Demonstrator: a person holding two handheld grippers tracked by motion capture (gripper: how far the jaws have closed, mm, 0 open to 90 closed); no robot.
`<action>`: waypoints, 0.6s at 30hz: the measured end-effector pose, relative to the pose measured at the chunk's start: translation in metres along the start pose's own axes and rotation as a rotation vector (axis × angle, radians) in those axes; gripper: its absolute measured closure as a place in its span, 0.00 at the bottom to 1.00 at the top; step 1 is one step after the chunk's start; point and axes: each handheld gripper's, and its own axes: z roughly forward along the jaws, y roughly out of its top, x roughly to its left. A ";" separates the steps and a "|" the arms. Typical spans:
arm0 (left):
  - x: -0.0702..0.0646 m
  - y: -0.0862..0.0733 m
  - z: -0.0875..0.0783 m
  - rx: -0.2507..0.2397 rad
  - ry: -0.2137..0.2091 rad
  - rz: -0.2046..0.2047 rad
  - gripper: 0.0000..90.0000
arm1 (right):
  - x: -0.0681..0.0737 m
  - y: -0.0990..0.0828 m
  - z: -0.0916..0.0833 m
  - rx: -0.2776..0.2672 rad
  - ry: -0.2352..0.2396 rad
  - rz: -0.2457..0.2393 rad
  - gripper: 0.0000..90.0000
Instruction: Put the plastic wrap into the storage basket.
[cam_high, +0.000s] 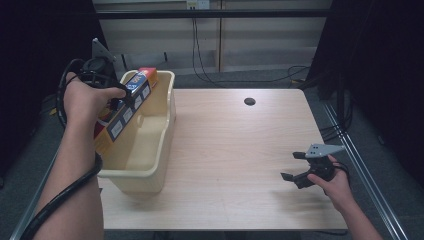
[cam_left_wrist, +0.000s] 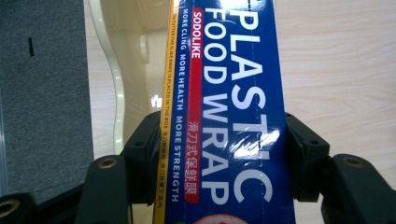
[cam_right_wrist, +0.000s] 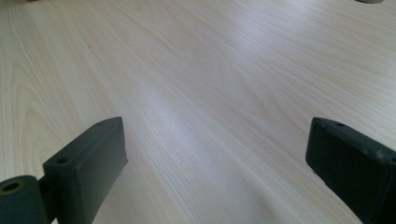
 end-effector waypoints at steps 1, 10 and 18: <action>0.000 0.000 0.000 0.000 0.000 0.000 0.45 | 0.000 0.000 0.000 0.000 0.000 0.000 0.05; 0.003 -0.002 0.008 -0.015 0.013 -0.031 0.45 | 0.000 0.000 -0.001 -0.006 -0.003 -0.002 0.05; 0.001 -0.003 0.020 -0.003 0.018 -0.045 0.45 | 0.000 0.001 -0.001 -0.009 -0.007 -0.004 0.05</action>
